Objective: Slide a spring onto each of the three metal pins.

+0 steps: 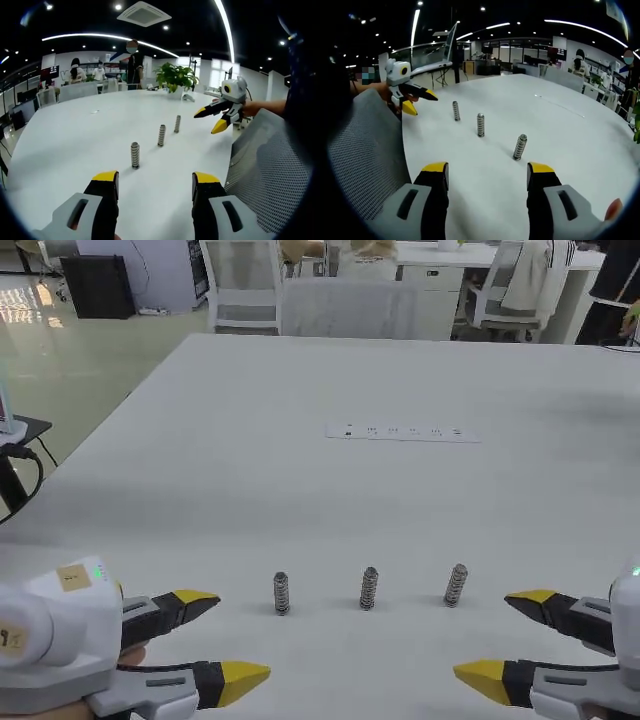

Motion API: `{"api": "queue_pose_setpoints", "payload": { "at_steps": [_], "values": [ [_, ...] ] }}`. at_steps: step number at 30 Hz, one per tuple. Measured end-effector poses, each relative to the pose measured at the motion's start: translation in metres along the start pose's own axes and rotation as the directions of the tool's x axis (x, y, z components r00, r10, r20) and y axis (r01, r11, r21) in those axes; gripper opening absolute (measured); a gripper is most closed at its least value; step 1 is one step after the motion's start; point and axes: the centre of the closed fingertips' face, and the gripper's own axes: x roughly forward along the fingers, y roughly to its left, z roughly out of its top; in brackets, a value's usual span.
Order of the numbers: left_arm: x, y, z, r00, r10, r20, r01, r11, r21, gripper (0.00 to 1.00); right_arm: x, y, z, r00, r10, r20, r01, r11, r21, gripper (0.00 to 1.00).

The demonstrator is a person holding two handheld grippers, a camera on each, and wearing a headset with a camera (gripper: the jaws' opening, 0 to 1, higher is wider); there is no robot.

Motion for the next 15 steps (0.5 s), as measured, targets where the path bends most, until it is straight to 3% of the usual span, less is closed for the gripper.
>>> {"api": "queue_pose_setpoints", "payload": {
  "at_steps": [15],
  "values": [
    [-0.0002, -0.0002, 0.0002, 1.0000, 0.000, -0.001, 0.000, 1.000, 0.006, 0.54, 0.0004, 0.0001, 0.0000, 1.0000, -0.007, 0.000, 0.007, 1.000, 0.001, 0.63]
  ]
}}
